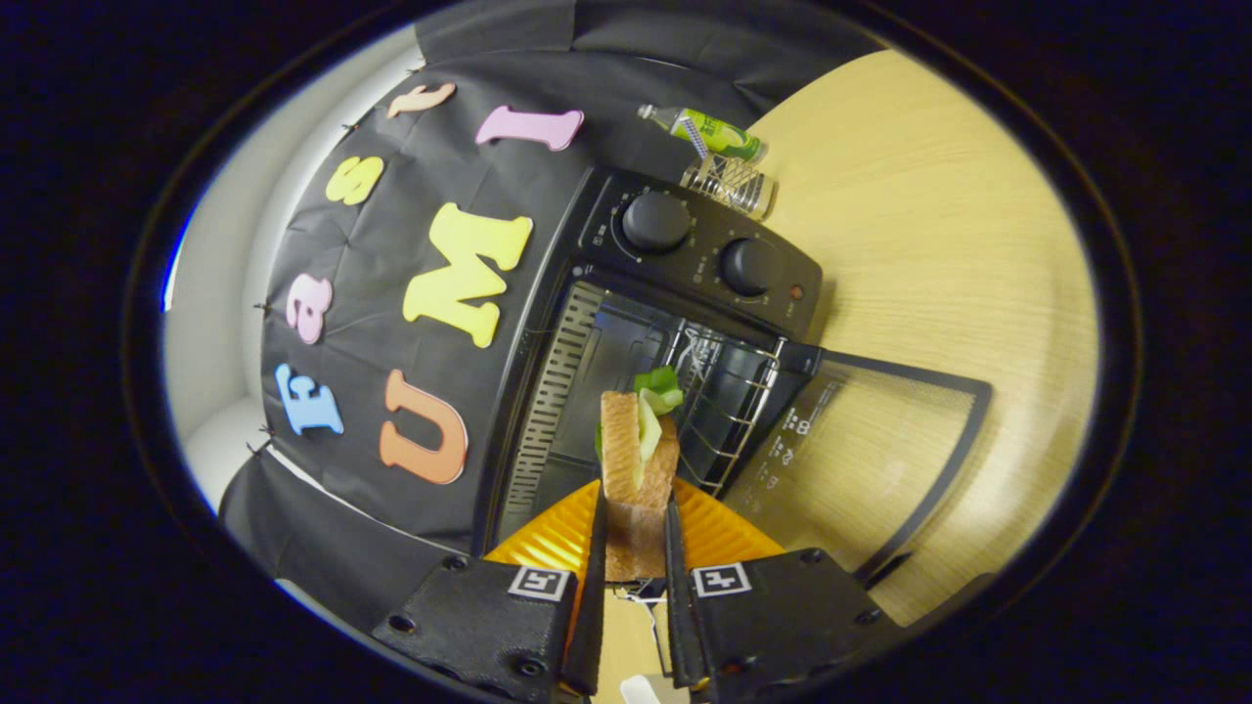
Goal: Open the toaster oven, put the food inside, and close the toaster oven door.
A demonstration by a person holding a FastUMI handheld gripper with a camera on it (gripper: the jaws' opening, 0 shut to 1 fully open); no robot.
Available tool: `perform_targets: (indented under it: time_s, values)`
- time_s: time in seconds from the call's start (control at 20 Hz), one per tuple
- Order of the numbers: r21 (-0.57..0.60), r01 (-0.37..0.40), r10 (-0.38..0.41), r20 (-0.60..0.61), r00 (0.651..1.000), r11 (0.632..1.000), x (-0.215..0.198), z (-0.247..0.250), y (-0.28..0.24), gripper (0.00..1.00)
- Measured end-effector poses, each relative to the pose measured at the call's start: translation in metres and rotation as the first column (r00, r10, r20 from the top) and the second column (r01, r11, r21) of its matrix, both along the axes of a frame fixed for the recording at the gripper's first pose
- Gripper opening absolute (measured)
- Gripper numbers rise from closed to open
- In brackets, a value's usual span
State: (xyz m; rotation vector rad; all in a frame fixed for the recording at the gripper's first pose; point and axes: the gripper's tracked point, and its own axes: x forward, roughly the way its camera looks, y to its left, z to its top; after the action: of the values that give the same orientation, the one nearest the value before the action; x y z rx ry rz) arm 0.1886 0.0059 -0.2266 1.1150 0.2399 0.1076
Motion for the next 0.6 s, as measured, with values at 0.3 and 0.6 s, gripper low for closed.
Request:
perform_targets:
  time_s: [0.3,0.6]
  values:
    - [-0.026,-0.031,0.03,-0.038,0.999,0.999,0.05,0.003,0.001,0.35]
    - [-0.142,-0.046,0.039,-0.053,0.998,0.989,0.066,-0.002,0.011,0.39]
